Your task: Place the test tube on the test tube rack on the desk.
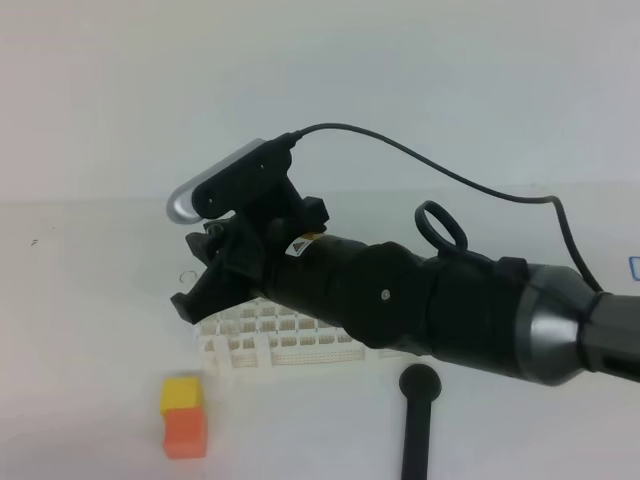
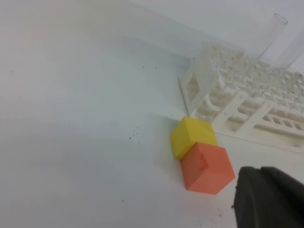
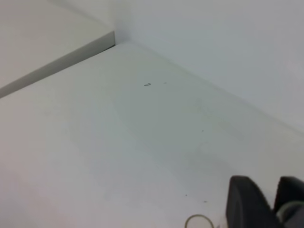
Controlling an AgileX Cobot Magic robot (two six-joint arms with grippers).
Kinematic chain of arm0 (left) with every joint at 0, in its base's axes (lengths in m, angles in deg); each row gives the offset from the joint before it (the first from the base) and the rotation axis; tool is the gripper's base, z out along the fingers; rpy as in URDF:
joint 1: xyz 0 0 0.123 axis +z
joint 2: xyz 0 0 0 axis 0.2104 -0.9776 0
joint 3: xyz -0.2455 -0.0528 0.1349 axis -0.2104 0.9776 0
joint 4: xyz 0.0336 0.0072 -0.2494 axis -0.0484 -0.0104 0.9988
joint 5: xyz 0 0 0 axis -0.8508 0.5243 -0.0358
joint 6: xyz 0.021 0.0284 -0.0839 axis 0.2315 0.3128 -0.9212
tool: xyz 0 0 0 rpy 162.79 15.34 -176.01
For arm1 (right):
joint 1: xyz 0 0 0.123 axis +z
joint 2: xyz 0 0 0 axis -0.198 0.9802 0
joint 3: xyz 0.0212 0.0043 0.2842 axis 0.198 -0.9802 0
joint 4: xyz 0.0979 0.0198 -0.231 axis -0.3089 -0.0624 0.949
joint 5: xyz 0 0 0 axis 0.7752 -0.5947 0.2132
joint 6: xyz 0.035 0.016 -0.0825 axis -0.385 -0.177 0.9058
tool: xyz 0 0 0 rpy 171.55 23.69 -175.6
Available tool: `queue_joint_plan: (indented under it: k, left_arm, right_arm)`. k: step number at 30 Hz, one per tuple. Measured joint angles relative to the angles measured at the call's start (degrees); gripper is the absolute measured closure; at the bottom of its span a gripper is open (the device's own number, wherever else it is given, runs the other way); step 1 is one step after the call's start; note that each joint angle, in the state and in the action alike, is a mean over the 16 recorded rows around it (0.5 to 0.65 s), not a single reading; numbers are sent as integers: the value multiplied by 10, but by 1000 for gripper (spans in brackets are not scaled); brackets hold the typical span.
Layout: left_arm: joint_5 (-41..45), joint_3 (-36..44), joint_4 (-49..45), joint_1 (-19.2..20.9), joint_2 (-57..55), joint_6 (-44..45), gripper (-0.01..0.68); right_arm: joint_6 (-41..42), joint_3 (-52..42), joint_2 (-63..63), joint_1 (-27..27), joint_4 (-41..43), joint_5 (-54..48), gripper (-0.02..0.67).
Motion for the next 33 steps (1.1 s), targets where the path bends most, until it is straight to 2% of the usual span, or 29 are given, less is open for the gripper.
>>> queue_joint_plan:
  k: [33]
  left_arm:
    - [0,-6,-1,0,-1,0,674]
  right_arm:
    - [34,16,49,0,-16,15,533]
